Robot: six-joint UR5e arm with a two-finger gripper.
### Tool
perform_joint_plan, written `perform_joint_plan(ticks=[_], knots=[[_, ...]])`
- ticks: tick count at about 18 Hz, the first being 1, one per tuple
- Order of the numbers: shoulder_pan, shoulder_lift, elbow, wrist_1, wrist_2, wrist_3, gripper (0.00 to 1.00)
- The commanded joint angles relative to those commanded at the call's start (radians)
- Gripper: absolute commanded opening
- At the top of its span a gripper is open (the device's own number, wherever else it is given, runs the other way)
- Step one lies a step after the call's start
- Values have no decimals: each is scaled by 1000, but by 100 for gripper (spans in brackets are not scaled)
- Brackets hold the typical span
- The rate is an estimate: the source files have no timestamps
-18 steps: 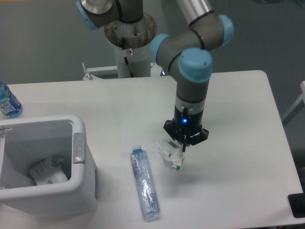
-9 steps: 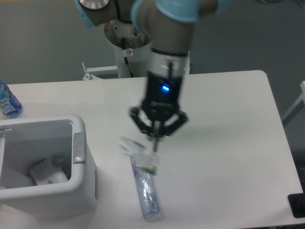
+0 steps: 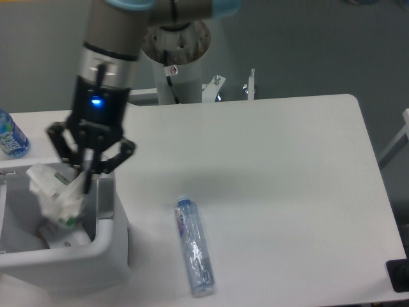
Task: Place the trash in the trash can
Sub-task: 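Open the gripper to drop the wrapper into the bin, then move the gripper over the clear water bottle and lower it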
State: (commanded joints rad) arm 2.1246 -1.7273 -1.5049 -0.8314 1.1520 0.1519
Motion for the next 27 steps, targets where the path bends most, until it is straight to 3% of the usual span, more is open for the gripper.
perform_joint_plan(ticks=[5, 9, 16, 21, 27], knots=[[12, -1, 6, -2, 2, -11, 100], [142, -50, 14, -2, 5, -22, 100], [293, -219, 54, -2, 21, -14, 100], [308, -377, 100, -2, 92, -9, 100], [295, -509, 127, 18, 184, -20, 100]])
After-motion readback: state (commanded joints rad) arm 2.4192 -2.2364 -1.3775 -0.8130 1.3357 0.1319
